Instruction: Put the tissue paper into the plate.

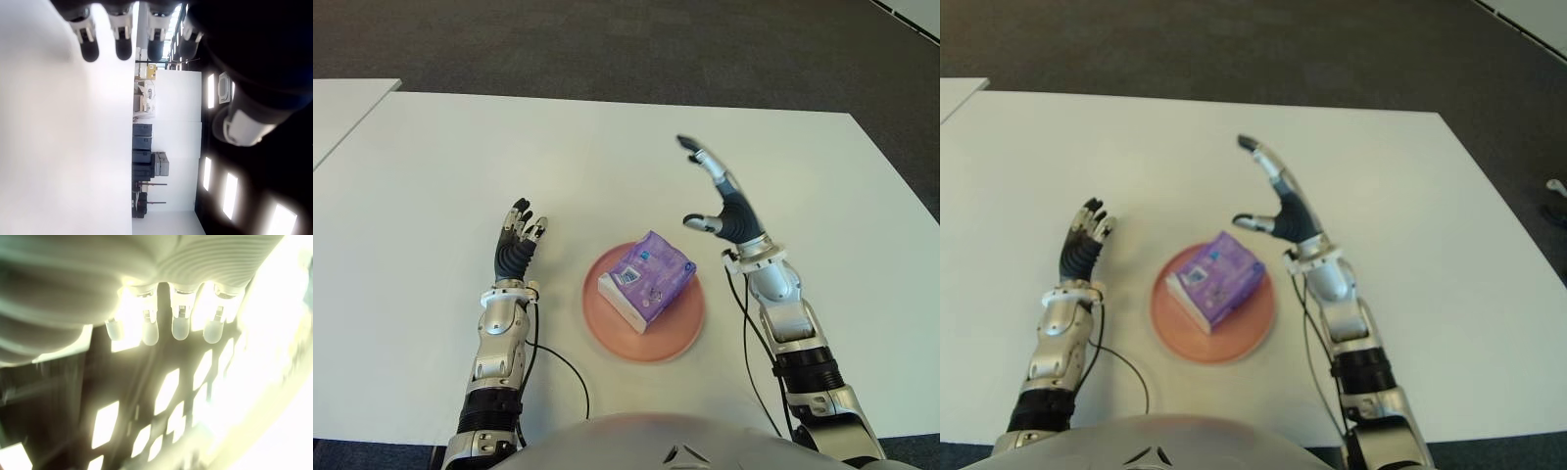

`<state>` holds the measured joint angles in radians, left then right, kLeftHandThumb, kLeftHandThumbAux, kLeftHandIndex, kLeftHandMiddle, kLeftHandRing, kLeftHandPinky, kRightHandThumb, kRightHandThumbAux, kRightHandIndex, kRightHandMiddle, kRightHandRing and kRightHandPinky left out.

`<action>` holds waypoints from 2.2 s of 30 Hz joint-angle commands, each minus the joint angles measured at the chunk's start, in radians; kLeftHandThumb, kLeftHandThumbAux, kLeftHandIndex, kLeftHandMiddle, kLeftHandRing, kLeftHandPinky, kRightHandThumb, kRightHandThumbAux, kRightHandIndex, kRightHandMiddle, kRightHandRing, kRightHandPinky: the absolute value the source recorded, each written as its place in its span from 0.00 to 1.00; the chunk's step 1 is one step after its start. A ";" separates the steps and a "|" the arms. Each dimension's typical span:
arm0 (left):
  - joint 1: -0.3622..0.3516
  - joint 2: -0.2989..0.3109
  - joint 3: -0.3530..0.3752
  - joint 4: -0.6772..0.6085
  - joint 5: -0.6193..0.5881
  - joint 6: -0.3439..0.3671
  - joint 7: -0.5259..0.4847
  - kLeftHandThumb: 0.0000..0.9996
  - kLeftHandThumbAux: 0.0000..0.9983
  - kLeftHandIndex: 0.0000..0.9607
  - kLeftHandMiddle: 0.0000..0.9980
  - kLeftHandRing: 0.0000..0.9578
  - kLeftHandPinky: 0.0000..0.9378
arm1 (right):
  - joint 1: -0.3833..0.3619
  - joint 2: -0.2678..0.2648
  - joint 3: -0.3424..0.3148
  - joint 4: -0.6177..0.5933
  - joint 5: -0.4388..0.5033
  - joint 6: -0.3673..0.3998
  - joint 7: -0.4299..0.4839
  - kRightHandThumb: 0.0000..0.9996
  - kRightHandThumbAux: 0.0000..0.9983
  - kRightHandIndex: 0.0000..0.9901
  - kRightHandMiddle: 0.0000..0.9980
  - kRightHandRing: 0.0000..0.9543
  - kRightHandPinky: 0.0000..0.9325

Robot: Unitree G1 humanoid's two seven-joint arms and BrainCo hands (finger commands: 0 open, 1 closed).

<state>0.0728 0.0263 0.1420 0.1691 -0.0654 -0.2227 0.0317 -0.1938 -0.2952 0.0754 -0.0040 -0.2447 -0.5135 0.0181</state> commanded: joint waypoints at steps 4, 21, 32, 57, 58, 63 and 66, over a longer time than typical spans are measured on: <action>0.005 0.000 -0.001 0.010 0.000 0.003 -0.003 0.00 0.57 0.00 0.00 0.00 0.00 | -0.103 0.005 -0.088 0.211 0.076 -0.107 -0.042 0.16 0.39 0.00 0.00 0.00 0.00; 0.017 0.006 -0.002 -0.009 -0.015 0.019 -0.016 0.00 0.57 0.00 0.00 0.00 0.00 | -0.001 0.194 -0.199 0.198 0.164 -0.071 -0.194 0.01 0.56 0.00 0.00 0.00 0.00; 0.023 0.009 -0.002 -0.018 -0.018 0.021 -0.027 0.00 0.56 0.00 0.00 0.00 0.00 | 0.033 0.232 -0.210 0.360 0.137 -0.194 -0.258 0.00 0.54 0.00 0.00 0.00 0.00; 0.041 0.005 -0.005 -0.051 -0.026 0.038 -0.041 0.00 0.58 0.00 0.01 0.00 0.00 | 0.082 0.289 -0.162 0.404 0.088 -0.109 -0.291 0.00 0.58 0.00 0.00 0.00 0.00; 0.041 0.006 -0.005 -0.050 -0.026 0.037 -0.041 0.00 0.58 0.00 0.01 0.00 0.00 | 0.082 0.289 -0.162 0.404 0.088 -0.109 -0.291 0.00 0.58 0.00 0.00 0.00 0.00; 0.040 0.009 -0.007 -0.046 -0.023 0.031 -0.043 0.00 0.57 0.00 0.01 0.00 0.00 | 0.082 0.289 -0.161 0.403 0.088 -0.108 -0.292 0.00 0.58 0.00 0.00 0.00 0.00; 0.038 0.011 -0.008 -0.043 -0.019 0.029 -0.043 0.00 0.57 0.00 0.01 0.00 0.00 | 0.082 0.289 -0.161 0.402 0.088 -0.107 -0.292 0.00 0.58 0.00 0.00 0.00 0.00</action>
<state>0.1020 0.0308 0.1383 0.1174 -0.0876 -0.1991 0.0013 -0.1193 -0.0064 -0.0866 0.3971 -0.1528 -0.6420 -0.2712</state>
